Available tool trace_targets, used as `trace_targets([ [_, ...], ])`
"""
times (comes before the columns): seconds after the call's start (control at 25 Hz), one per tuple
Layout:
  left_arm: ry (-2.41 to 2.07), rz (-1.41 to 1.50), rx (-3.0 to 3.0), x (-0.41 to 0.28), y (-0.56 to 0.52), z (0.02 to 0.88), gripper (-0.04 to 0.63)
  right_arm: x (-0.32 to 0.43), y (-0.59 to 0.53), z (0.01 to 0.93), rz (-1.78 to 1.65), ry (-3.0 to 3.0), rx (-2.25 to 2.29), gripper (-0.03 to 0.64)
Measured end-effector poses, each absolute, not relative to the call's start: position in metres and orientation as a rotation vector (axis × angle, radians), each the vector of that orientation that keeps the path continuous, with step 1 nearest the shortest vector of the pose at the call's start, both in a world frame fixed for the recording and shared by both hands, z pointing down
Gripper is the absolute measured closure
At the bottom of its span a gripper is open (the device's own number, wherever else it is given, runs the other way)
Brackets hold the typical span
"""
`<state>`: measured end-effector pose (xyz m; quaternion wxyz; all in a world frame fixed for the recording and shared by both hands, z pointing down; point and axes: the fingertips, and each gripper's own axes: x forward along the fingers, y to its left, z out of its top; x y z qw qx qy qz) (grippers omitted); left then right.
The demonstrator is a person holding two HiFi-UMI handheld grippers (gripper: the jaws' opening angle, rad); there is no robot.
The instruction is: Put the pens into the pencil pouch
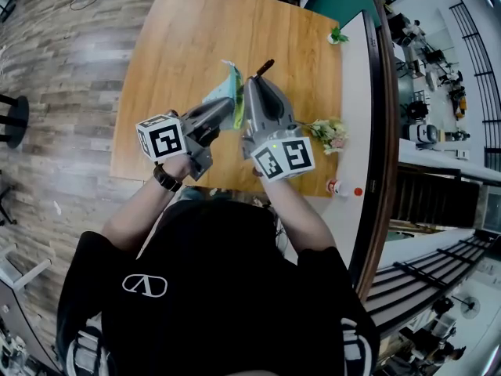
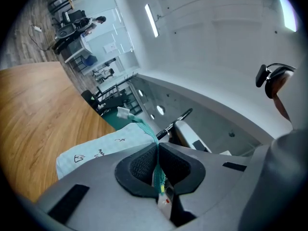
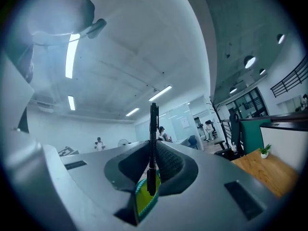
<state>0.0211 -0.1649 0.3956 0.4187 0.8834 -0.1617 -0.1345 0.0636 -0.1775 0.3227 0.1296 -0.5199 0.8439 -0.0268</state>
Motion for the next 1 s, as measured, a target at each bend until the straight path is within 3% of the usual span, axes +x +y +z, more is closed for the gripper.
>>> trace_targets([
  [0.24, -0.386, -0.367, 2.242, 0.021, -0.162, 0.380, 0.580, 0.051, -0.179, 0.348, -0.236, 2.557, -1.432, 0.572],
  [0.36, -0.391, -0.375, 2.248, 0.019, -0.162, 0.380, 0.580, 0.045, -0.175, 0.354, -0.291, 2.609, -1.373, 0.497],
  [1.0, -0.508, -0.306, 2.271, -0.002, -0.185, 0.413, 0.580, 0.080, -0.162, 0.338, -0.152, 2.547, -1.532, 0.494],
])
